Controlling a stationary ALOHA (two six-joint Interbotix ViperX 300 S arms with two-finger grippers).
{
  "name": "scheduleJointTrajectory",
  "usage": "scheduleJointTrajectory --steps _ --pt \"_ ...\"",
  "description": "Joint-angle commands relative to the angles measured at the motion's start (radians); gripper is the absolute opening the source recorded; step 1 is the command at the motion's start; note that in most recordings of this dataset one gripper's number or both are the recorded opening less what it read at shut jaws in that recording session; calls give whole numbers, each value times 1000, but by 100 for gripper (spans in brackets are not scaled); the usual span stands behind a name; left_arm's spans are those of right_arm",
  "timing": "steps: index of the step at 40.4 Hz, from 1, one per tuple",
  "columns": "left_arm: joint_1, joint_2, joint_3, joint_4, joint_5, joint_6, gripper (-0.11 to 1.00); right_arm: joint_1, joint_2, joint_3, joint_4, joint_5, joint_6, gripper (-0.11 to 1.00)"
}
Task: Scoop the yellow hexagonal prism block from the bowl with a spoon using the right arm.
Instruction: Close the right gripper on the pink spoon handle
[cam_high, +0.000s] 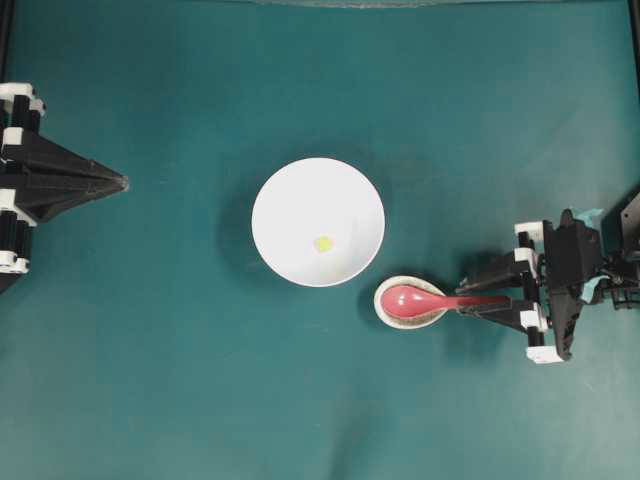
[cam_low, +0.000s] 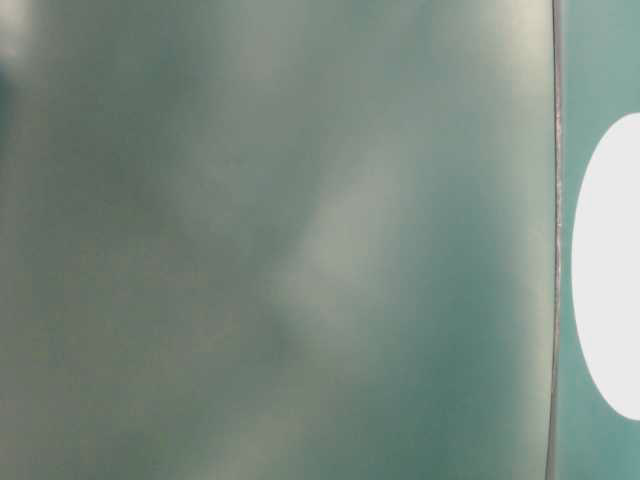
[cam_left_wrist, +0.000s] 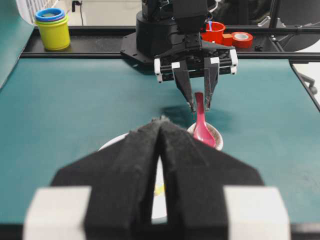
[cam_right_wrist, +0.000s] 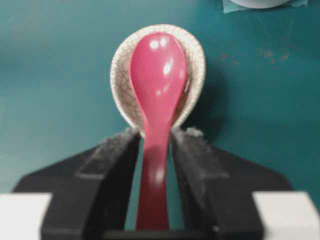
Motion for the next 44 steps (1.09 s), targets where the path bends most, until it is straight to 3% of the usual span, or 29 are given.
scheduleJointTrajectory --steps 1,44 --pt "2 8 -23 3 -6 0 -1 3 -5 -9 3 -3 -2 42" --pt "0 9 -23 3 -3 0 -1 2 72 -28 -3 2 -29 46"
